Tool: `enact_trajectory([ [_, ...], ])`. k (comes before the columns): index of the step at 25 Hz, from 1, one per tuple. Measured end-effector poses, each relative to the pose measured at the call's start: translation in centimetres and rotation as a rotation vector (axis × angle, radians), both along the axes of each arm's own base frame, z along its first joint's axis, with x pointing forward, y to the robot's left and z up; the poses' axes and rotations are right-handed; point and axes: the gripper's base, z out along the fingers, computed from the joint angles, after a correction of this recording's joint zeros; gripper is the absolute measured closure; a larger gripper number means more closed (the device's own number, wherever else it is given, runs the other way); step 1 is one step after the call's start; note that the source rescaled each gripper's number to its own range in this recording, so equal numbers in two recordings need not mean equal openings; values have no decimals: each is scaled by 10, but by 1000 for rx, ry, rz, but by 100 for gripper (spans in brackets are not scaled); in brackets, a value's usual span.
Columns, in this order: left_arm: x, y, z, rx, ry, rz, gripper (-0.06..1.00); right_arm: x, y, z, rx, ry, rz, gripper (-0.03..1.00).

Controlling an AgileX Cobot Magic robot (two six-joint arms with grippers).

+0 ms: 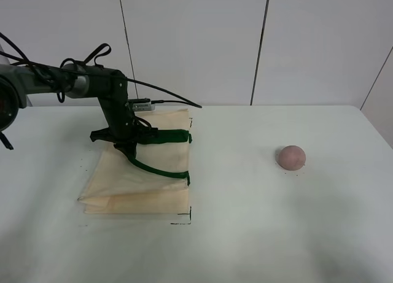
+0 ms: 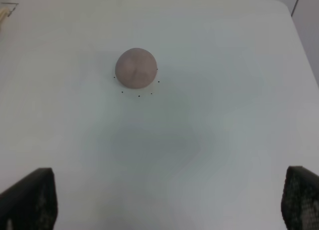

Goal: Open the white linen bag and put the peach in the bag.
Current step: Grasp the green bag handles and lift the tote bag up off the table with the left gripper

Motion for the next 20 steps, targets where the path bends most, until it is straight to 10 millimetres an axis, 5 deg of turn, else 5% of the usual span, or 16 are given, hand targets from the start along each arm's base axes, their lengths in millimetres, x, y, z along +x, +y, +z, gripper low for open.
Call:
enact_trajectory([
  [2, 2, 0, 20, 1, -13, -7, 94, 0, 0, 0, 0, 0, 0, -3],
  [11, -1, 1, 176, -33, -257, -135, 94, 0, 0, 0, 0, 0, 0, -3],
  [15, -8, 3, 223, -35, -370, -203, 94, 0, 0, 0, 0, 0, 0, -3],
  [20, -24, 6, 259, -65, -455, -223, 94, 0, 0, 0, 0, 0, 0, -3],
])
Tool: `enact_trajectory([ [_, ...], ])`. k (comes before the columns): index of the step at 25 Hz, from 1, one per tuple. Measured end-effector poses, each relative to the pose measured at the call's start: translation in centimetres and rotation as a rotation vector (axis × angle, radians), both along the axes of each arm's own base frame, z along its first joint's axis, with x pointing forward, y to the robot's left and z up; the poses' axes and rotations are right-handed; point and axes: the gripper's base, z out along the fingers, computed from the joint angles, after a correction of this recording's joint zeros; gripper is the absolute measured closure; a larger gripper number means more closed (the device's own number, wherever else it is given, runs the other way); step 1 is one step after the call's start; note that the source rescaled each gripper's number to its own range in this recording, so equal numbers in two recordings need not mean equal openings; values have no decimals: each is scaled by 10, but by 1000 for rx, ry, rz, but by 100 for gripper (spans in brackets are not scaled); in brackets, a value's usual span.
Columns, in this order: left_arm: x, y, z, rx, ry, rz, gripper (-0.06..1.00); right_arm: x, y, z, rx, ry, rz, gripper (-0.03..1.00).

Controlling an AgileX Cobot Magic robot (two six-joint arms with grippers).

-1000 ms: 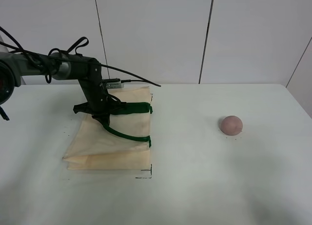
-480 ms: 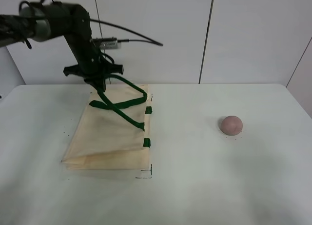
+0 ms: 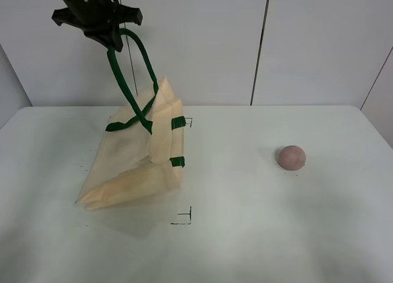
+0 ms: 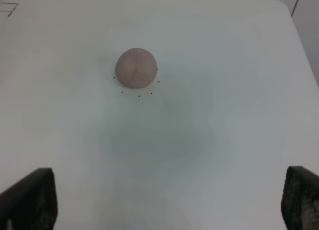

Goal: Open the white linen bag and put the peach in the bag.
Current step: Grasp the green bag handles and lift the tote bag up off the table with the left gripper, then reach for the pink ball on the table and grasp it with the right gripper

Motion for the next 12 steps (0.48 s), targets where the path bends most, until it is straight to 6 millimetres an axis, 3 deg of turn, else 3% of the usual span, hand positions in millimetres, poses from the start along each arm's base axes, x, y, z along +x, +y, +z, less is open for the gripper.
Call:
enact_trajectory([
  [8, -27, 4, 39, -60, -80, -22, 94, 2, 0, 0, -1, 13, 0, -3],
  [12, -30, 5, 43, -62, -90, -23, 94, 25, 1, -1, -7, 158, 0, -3],
])
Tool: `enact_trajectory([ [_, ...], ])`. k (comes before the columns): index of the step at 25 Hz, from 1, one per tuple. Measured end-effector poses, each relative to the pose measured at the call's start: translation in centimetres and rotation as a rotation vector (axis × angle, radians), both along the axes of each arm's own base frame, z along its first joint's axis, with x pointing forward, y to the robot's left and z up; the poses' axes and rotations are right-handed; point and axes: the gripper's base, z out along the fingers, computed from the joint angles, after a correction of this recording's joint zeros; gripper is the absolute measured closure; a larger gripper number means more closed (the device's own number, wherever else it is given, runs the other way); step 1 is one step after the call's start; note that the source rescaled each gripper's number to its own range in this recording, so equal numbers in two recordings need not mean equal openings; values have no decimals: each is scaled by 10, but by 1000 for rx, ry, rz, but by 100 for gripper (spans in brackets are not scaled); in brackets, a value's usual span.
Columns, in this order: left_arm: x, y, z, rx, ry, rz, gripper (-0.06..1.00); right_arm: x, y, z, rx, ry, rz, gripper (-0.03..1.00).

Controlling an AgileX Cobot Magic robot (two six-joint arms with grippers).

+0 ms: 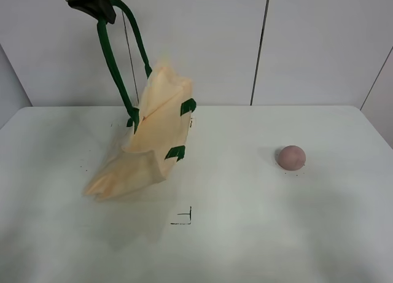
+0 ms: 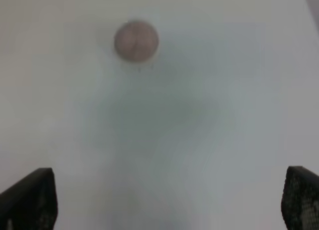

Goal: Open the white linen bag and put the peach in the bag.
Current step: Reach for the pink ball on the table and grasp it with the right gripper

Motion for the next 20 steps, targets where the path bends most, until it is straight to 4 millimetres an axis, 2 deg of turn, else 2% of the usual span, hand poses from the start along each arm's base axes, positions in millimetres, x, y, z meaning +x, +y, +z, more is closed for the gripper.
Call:
enact_trajectory([
  [3, 0, 0, -1, 2, 3, -1, 94, 33, 2, 9, 9, 92, 4, -3],
  [5, 0, 0, -2, 3, 7, -1, 94, 63, 5, 19, 21, 145, 6, -3],
  [8, 0, 0, -3, 3, 9, -1, 94, 119, 7, 28, 21, 239, 7, -3],
  [11, 1, 0, -3, 4, 10, -1, 94, 185, 10, 25, -3, 361, 24, -3],
  [16, 1, 0, -3, 4, 10, -1, 94, 292, 15, 0, -24, 505, 45, -3],
  [20, 0, -1, -3, -1, 12, -3, 94, 351, 18, -28, -37, 594, 62, -3],
])
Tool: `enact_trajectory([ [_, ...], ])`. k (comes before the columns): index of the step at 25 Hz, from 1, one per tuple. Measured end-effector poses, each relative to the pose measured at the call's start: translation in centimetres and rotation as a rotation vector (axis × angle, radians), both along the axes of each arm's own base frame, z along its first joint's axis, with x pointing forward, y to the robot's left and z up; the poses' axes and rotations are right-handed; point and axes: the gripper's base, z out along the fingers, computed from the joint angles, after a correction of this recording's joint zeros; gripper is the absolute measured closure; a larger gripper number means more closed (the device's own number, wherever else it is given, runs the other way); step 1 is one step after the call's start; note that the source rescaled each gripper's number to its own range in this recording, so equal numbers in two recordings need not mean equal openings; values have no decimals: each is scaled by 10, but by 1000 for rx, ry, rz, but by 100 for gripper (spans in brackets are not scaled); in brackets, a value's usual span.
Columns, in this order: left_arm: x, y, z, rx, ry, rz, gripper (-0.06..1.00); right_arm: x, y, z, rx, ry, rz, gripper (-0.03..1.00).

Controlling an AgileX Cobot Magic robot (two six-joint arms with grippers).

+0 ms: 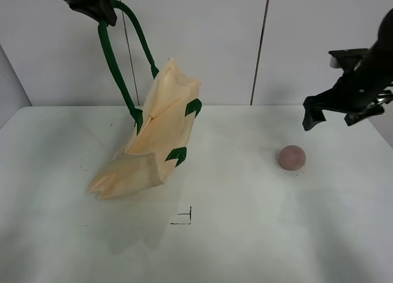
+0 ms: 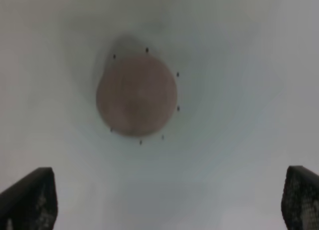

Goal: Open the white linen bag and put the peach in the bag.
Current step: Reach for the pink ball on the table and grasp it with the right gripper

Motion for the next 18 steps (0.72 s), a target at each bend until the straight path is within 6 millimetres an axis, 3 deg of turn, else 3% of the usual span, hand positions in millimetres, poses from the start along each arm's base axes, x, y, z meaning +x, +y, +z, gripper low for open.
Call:
enact_trajectory([
  [3, 0, 0, 0, 0, 0, 0, 94, 26, 1, -17, -2, 35, 13, -3],
  [5, 0, 0, 0, 0, 0, 0, 94, 33, 2, -32, -2, 64, 17, -3],
  [9, 0, 0, 0, 0, 0, 0, 94, 37, 10, -56, -3, 125, 67, -3],
  [12, 0, 0, 0, 0, 0, 0, 94, 39, 18, -64, 0, 133, 83, -3],
  [18, 0, 0, 0, 0, 0, 0, 94, 46, 20, -92, 11, 164, 65, -3],
])
